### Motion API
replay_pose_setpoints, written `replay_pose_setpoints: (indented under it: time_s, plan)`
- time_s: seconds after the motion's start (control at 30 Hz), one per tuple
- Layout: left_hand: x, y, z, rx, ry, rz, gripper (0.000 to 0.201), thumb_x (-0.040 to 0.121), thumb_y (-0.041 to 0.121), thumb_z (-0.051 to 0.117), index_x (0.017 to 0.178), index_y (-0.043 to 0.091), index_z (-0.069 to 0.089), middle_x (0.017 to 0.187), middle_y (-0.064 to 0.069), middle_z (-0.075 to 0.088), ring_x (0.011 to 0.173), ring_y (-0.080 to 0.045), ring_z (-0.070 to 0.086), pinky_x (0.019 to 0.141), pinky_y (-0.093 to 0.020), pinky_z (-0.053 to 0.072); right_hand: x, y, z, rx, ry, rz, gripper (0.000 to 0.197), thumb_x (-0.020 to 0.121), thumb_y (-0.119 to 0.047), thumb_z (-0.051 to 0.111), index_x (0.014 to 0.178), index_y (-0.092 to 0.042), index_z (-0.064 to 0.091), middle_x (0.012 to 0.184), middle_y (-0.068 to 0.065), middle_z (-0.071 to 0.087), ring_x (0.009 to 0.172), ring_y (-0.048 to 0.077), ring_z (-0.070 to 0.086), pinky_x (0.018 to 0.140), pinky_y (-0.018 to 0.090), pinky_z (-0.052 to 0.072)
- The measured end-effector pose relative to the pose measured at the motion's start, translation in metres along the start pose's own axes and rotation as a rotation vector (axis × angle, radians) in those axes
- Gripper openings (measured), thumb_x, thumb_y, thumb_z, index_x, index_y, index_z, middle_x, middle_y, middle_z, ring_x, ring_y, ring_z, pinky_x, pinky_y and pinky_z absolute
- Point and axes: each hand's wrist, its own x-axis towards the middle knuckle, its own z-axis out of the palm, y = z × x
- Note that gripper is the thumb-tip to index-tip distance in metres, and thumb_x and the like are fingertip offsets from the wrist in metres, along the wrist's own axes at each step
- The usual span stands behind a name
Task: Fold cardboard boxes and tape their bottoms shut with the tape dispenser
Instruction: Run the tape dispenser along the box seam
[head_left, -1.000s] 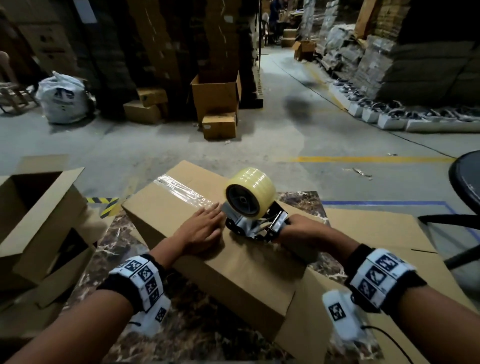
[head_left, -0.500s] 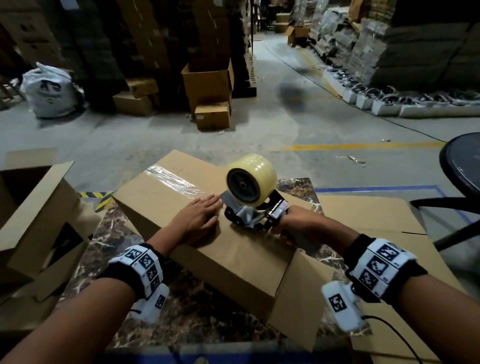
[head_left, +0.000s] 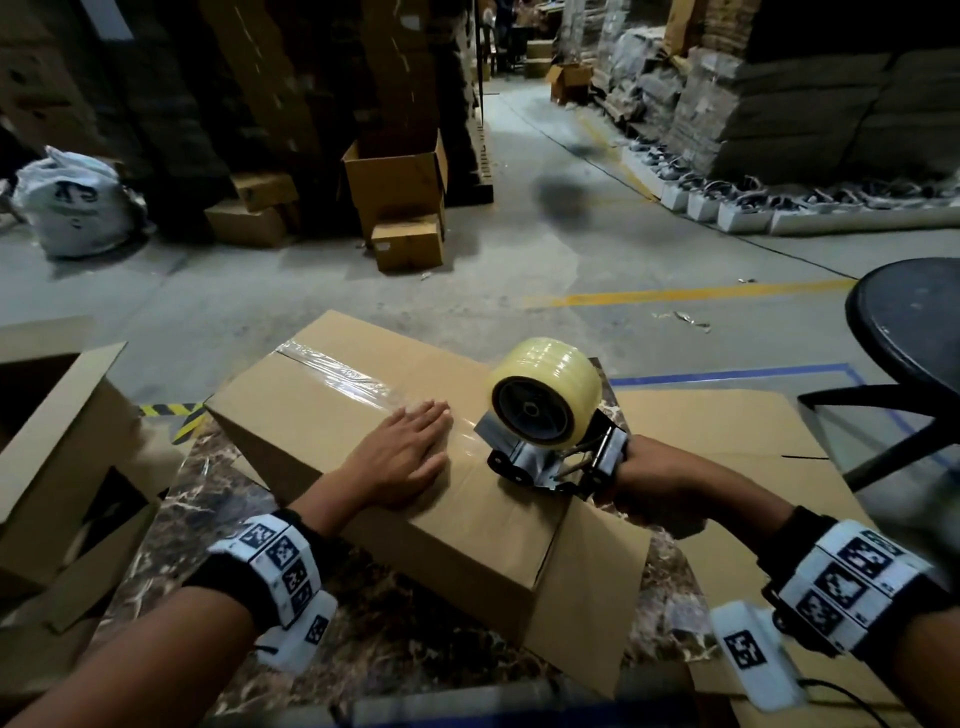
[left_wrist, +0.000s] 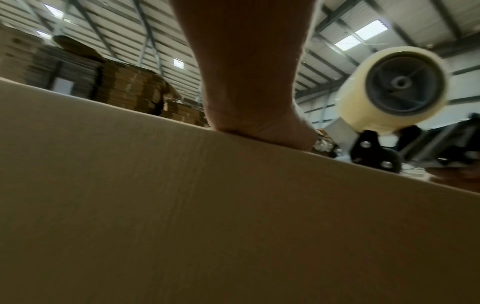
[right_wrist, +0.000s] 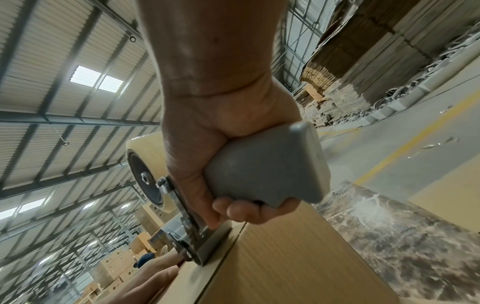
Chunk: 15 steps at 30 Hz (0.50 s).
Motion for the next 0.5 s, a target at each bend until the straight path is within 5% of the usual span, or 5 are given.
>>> replay_pose_setpoints:
  time_s: [0.07,0.2,0.5]
  plan:
    - [0.007,0.022,0.005,0.000,0.002,0.081,0.086,0.092,0.070,0.005,0.155,0.014,0.019,0.161,-0.001,0.005,0.150,-0.016,0.004,0.122,-0.036,0.001,-0.001,0.000,-0.001,-0.001,0.001,-0.005,0.018,0.077,0.000,0.066,0.066,-0.014,0.062,0.065,0.013,0.046,0.052,0.019,0.039,0.051,0.031,0.035]
    - [0.012,0.042,0.013,-0.050,0.045,0.157,0.073,0.096,0.066,0.020,0.136,0.012,0.051,0.148,-0.012,0.046,0.142,-0.027,0.035,0.122,-0.047,0.018,-0.004,-0.001,0.001,-0.056,0.014,-0.040,0.015,0.077,-0.003,0.068,0.069,-0.013,0.061,0.065,0.011,0.050,0.054,0.021,0.044,0.051,0.032,0.040]
    - [0.011,0.038,0.015,-0.075,-0.001,0.135,0.083,0.092,0.074,0.011,0.157,0.023,0.007,0.163,0.008,0.001,0.150,-0.006,-0.003,0.123,-0.038,0.011,-0.038,0.023,-0.034,-0.123,0.070,0.017,0.030,0.081,0.003,0.066,0.059,-0.014,0.054,0.048,-0.003,0.051,0.042,0.011,0.043,0.046,0.023,0.037]
